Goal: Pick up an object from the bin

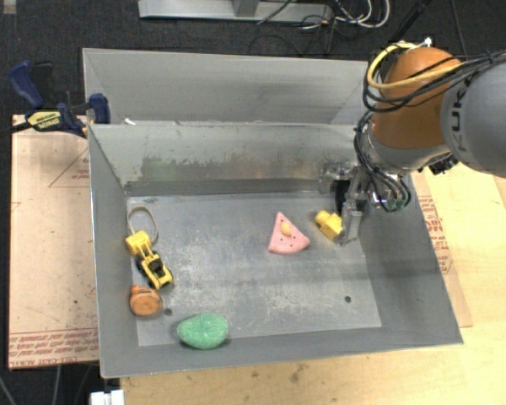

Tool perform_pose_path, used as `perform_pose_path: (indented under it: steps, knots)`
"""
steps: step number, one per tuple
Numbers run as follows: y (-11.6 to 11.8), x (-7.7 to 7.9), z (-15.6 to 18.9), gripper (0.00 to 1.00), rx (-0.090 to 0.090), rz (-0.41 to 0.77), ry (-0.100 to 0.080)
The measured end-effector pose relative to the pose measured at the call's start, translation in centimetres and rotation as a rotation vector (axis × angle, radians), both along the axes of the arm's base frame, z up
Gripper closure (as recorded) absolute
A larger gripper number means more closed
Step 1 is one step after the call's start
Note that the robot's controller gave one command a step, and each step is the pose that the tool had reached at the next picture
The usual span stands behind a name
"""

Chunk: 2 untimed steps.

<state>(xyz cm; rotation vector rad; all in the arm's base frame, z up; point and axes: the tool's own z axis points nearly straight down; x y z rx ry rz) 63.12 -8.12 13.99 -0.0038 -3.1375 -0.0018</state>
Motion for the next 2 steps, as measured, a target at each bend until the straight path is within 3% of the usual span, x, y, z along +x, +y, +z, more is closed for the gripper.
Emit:
perform_pose_path:
  steps: [1, 2]
  knots:
    - [0.0, 0.1, 0.5, 0.0, -0.001, 0.001, -0.006]
    - [2.1, 0.0, -4.3, 0.0, -0.002, 0.051, -0.014]
